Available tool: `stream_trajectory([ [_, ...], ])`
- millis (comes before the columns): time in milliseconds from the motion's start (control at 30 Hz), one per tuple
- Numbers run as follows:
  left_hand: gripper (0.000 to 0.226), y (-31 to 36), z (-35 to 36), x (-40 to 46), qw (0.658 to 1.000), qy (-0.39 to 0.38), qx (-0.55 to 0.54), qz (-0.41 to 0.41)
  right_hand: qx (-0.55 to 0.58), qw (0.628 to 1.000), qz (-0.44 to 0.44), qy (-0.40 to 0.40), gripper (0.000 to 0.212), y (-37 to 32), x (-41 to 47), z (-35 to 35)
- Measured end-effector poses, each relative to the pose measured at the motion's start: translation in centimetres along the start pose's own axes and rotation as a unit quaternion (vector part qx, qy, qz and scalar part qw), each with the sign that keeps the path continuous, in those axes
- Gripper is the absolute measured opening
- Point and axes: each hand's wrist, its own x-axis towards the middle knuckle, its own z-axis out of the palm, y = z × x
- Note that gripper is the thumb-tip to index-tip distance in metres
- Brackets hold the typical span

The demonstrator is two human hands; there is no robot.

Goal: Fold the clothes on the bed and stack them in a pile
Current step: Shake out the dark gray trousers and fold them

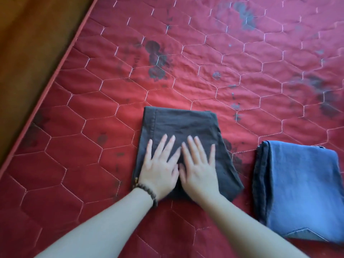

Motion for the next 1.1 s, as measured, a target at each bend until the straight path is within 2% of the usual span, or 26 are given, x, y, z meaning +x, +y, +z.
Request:
stream_trajectory([
  [67, 0.054, 0.3, 1.0, -1.6, 0.998, -0.042, 0.048, -0.005, -0.010, 1.000, -0.012, -0.024, 0.059, -0.3, -2.1, 1.3],
  [233, 0.061, 0.0, 1.8, -1.7, 0.993, -0.065, 0.098, -0.031, -0.023, 0.999, 0.010, -0.041, 0.061, 0.6, -2.4, 2.2],
  [400, 0.066, 0.0, 2.1, -1.8, 0.993, -0.046, 0.091, -0.054, -0.047, 0.993, 0.098, -0.038, 0.065, 2.7, -3.6, 2.3],
  [500, 0.068, -0.1, 2.7, -1.7, 0.994, -0.042, 0.089, -0.051, -0.037, 0.993, 0.101, -0.041, 0.066, 3.2, -3.6, 2.5],
  [667, 0.070, 0.1, 1.8, -1.3, 0.992, -0.081, 0.067, -0.070, 0.000, 0.992, 0.101, -0.077, 0.063, 3.1, -3.3, 1.3],
  [733, 0.069, 0.9, 0.8, -1.0, 0.990, -0.093, 0.035, -0.104, 0.061, 0.991, 0.094, -0.070, 0.058, 3.5, -3.3, 0.0],
  [800, 0.066, 2.8, -0.3, -0.5, 0.989, -0.082, -0.027, -0.117, 0.119, 0.990, 0.081, -0.003, 0.052, 4.6, -3.9, -2.1],
  [900, 0.052, 8.7, -1.8, 0.8, 0.986, -0.018, -0.156, -0.063, 0.080, 0.984, 0.109, 0.116, 0.047, 8.7, -6.1, -5.8],
  [1000, 0.044, 16.3, -2.4, 2.4, 0.958, -0.027, -0.285, -0.021, 0.021, 0.964, 0.221, 0.144, 0.052, 14.8, -9.5, -8.7],
  [1100, 0.045, 21.7, -1.4, 3.3, 0.935, -0.102, -0.336, -0.043, 0.004, 0.933, 0.349, 0.090, 0.060, 20.3, -13.0, -10.0],
])
